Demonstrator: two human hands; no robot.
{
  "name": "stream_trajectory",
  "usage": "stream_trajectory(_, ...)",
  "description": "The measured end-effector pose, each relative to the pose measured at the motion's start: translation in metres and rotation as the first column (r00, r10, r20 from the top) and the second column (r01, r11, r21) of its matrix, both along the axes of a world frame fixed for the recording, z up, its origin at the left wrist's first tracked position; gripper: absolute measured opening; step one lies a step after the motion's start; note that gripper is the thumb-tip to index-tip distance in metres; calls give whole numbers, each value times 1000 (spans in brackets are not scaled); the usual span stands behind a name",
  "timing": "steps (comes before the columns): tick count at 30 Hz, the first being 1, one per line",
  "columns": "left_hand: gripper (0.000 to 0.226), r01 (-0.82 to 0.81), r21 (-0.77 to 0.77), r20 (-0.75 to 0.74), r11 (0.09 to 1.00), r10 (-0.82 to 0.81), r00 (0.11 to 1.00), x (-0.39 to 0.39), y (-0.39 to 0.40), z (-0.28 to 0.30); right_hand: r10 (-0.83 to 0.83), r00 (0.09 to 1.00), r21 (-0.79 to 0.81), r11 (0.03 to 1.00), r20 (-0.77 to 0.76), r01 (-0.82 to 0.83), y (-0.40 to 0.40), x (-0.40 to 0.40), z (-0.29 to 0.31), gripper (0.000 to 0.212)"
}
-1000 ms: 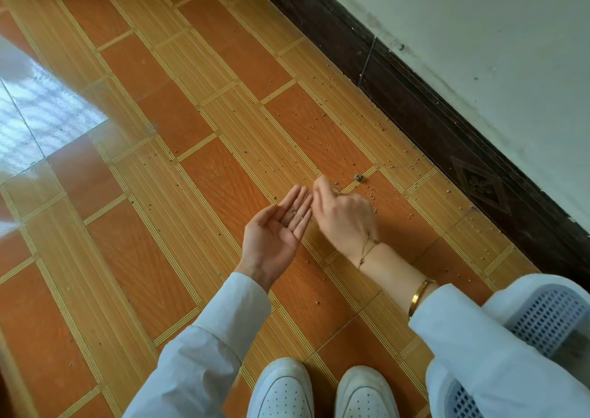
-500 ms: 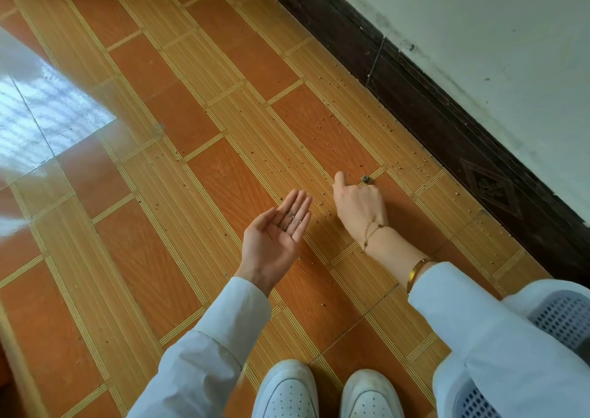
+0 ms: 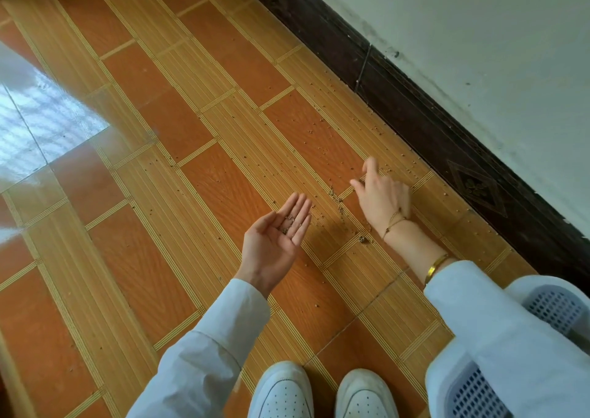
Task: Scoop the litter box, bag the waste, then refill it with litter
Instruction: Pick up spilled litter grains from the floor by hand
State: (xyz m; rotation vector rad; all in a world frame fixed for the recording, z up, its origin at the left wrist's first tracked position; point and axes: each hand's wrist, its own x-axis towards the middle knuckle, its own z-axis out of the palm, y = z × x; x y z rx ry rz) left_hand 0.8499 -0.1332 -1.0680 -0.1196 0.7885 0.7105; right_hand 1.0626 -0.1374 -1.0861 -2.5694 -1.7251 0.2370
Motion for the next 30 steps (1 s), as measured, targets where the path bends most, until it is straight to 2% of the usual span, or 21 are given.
stream_trajectory(3,44,0,1,2,1000,0,1000,-1,0,1,-16,999,-39,999,-31,15,1,2,-9,32)
stream_trajectory(5,44,-6,1,3,1000,6,1000,-1,-1,1,-3,997,2,1000,-73,3,2,-3,-7,24)
stream_trajectory(8,44,-9,7,-1,1000,9,1000,-2,-1,-2,197,959,162,973,-205,-165,-4,-25,7,23)
stream_trajectory(11,45,-9,7,-10,1000,9,1000,3,0,-3,445,862,269,885,-243,-380,-27,-62,21,26)
stream_trajectory(14,47,-15,-6,40,1000,15,999,10,-1,-1,504,830,267,856,-241,-442,-48,-88,28,30)
stream_trajectory(16,46,-7,-17,62,1000,8,998,11,-4,2,459,839,312,875,-293,-370,-53,-85,28,32)
stream_trajectory(18,45,-5,-25,81,1000,7,997,11,-6,6,319,868,367,914,-382,-174,-55,-68,24,27)
stream_trajectory(20,44,-17,-29,101,999,20,995,11,-6,11,106,914,306,952,-392,21,-58,-46,19,23)
stream_trajectory(21,43,-25,-34,107,999,28,994,12,-6,13,19,938,216,975,-347,60,-63,-36,16,22)
stream_trajectory(23,43,-30,-37,106,999,34,994,15,-7,17,-59,974,-1,998,-220,60,-76,-23,7,28)
stream_trajectory(25,42,-26,-29,101,999,29,994,16,-8,21,-62,984,-122,992,-168,42,-86,-23,1,40)
stream_trajectory(27,42,-26,-30,97,999,29,995,17,-10,24,-63,984,-158,987,-166,37,-89,-27,-3,45)
stream_trajectory(30,42,-27,-31,93,999,30,995,17,-15,27,-26,987,-161,987,-159,0,-89,-32,-3,36)
